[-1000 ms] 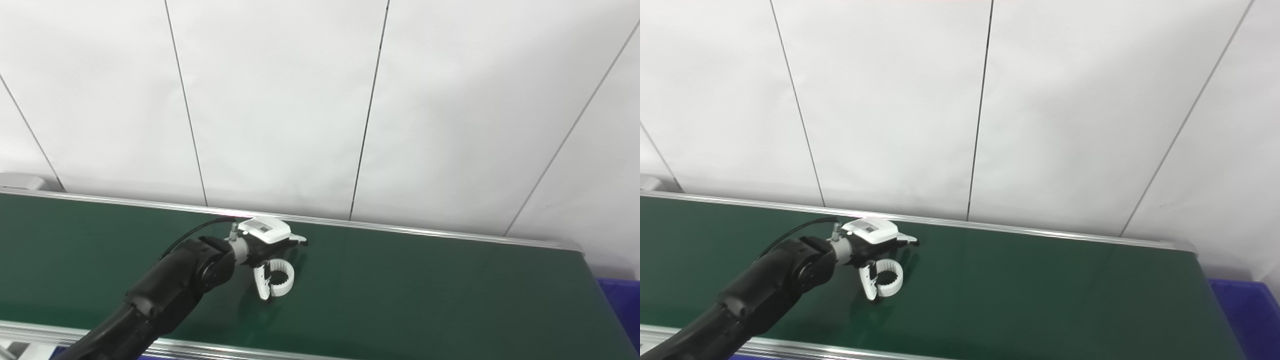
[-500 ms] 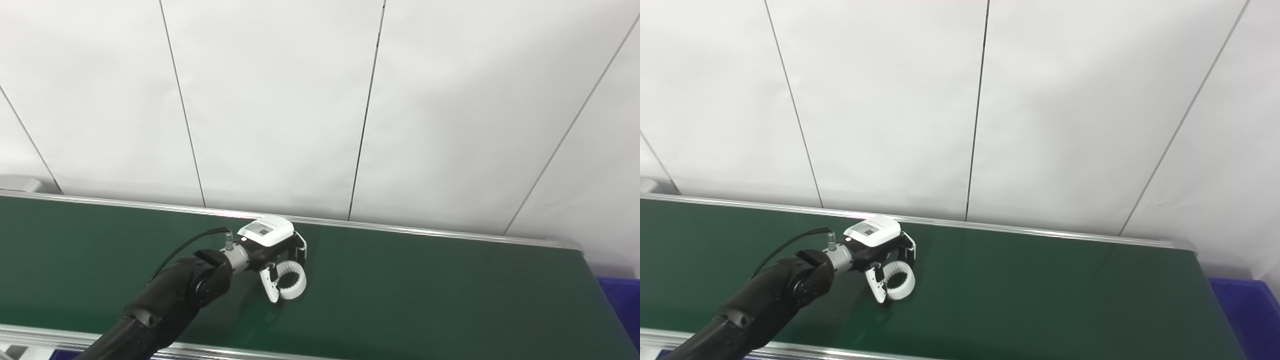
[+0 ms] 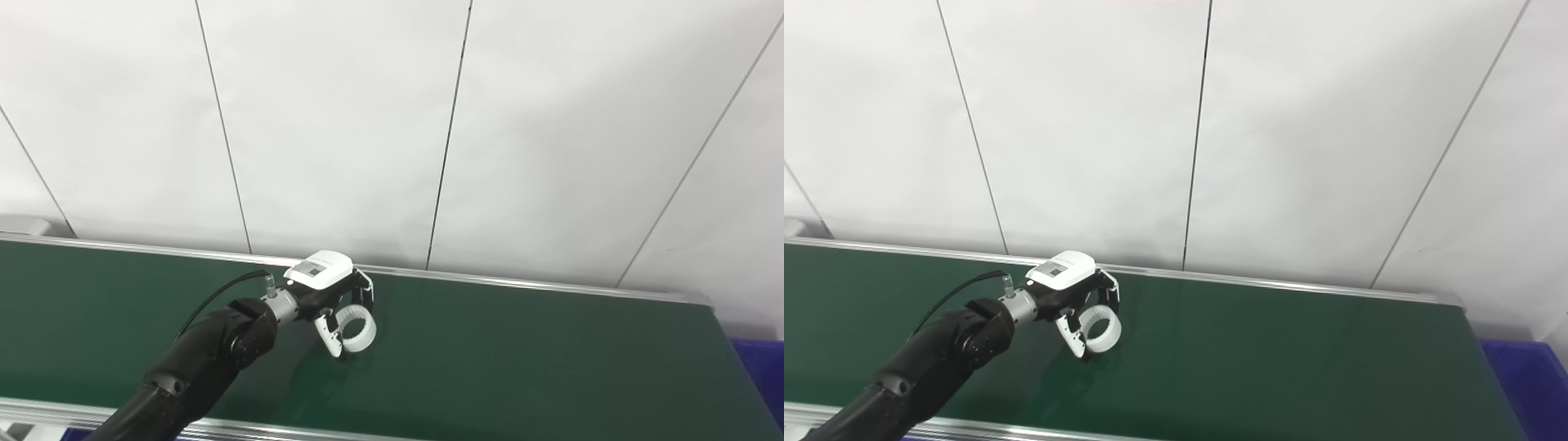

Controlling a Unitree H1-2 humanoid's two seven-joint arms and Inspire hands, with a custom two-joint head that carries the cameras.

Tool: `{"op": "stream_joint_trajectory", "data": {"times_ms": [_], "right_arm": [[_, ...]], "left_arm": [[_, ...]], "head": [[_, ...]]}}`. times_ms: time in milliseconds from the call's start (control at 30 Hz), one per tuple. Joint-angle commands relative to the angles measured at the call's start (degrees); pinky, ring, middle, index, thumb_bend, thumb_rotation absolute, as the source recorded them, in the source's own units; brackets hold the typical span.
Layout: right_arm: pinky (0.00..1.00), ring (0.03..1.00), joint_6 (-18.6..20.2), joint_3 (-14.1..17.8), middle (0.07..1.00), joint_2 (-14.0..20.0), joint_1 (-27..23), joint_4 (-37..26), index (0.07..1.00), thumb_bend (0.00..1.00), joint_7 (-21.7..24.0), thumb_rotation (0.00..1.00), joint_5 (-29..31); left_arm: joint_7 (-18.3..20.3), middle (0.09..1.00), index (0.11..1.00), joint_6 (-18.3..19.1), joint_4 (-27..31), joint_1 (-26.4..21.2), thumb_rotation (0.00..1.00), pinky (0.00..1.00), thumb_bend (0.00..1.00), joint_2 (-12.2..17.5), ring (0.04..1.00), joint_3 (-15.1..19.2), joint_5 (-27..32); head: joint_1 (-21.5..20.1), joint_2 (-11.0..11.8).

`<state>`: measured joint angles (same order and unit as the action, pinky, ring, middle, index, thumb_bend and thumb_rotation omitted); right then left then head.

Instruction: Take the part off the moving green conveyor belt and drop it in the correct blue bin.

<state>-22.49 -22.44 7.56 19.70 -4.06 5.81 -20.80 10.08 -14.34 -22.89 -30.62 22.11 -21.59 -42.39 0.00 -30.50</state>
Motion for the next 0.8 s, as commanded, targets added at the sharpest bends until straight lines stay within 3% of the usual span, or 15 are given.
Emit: {"op": "stream_joint_trajectory", "data": {"times_ms": [0, 300, 367, 400, 433, 467, 500, 533, 567, 600, 667, 767], "right_arm": [[0.84, 0.926, -0.5, 0.3, 0.964, -0.4, -0.1, -1.5, 0.938, 0.40, -0.3, 0.93, 0.5], [0.87, 0.939, -0.3, 1.2, 0.971, 0.1, -1.6, 0.1, 0.951, 0.40, 0.3, 0.95, 1.3], [0.87, 0.939, 0.0, 1.3, 0.972, 0.3, -2.2, 0.8, 0.954, 0.40, 0.6, 0.96, 1.2], [0.88, 0.943, 0.3, 1.4, 0.974, 0.3, -2.4, 0.9, 0.957, 0.39, 0.9, 0.96, 1.4], [0.88, 0.945, 0.6, 1.4, 0.977, 0.4, -2.5, 1.0, 0.960, 0.39, 1.1, 0.96, 1.6], [0.89, 0.945, 0.9, 1.5, 0.978, 0.3, -2.8, 1.0, 0.961, 0.39, 1.3, 0.96, 1.6], [0.89, 0.951, 1.2, 1.5, 0.980, 0.3, -3.0, 0.9, 0.962, 0.40, 1.5, 0.97, 1.7], [0.90, 0.952, 2.4, 1.6, 0.982, 0.3, -3.4, 0.0, 0.964, 0.42, 1.9, 0.98, 1.5], [0.90, 0.952, 3.2, 1.7, 0.982, 0.3, -3.7, -0.6, 0.965, 0.42, 2.3, 0.99, 1.4], [0.90, 0.952, 4.9, 1.8, 0.982, 0.2, -4.0, -2.1, 0.966, 0.43, 2.8, 0.99, 1.3], [0.91, 0.948, 7.8, 2.1, 0.982, 0.1, -5.3, -4.3, 0.969, 0.45, 3.9, 1.00, 1.5], [0.90, 0.945, 10.8, 2.3, 0.976, 0.0, -6.3, -6.4, 0.973, 0.43, 5.0, 0.99, 1.9]], "left_arm": [[-0.5, 0.473, 0.195, -0.1, 3.8, -1.2, 0.00, 0.14, 0.54, 1.6, 0.184, 2.0, 2.5], [4.0, 0.473, 0.206, 2.5, 17.3, 6.7, 0.00, 0.16, 0.54, 3.8, 0.191, 7.5, 10.7], [4.8, 0.473, 0.218, 3.0, 19.1, 8.5, 0.00, 0.16, 0.54, 4.3, 0.198, 8.1, 11.4], [5.1, 0.473, 0.224, 3.1, 19.7, 9.1, 0.00, 0.17, 0.54, 4.5, 0.206, 8.5, 11.8], [5.3, 0.473, 0.226, 3.2, 20.1, 9.5, 0.00, 0.18, 0.54, 4.7, 0.210, 8.8, 12.0], [5.7, 0.473, 0.226, 2.8, 20.4, 10.2, 0.00, 0.18, 0.54, 5.2, 0.212, 9.3, 13.1], [6.0, 0.473, 0.228, 2.6, 20.7, 10.5, 0.00, 0.19, 0.54, 5.5, 0.215, 9.7, 13.9], [6.8, 0.473, 0.231, 2.3, 20.9, 10.8, 0.00, 0.18, 0.54, 6.1, 0.219, 10.1, 15.2], [7.4, 0.473, 0.232, 2.1, 21.1, 10.9, 0.00, 0.18, 0.54, 6.5, 0.220, 10.4, 16.1], [8.1, 0.473, 0.234, 2.0, 21.4, 10.8, 0.00, 0.18, 0.54, 7.0, 0.222, 10.5, 16.8], [9.3, 0.473, 0.242, 2.8, 22.2, 10.7, 0.00, 0.19, 0.54, 7.0, 0.229, 10.6, 18.3], [9.8, 0.473, 0.224, 2.4, 21.9, 11.5, 0.00, 0.17, 0.54, 6.2, 0.207, 10.2, 19.4]], "head": [[0.0, -0.1], [-0.8, -1.1], [-1.2, -2.3], [-2.7, -4.0], [-2.7, -4.0], [-4.6, -7.1], [-4.8, -7.8], [-6.3, -13.5], [-6.3, -13.5], [-8.0, -17.4], [-8.8, -18.9], [-8.7, -19.3]]}}
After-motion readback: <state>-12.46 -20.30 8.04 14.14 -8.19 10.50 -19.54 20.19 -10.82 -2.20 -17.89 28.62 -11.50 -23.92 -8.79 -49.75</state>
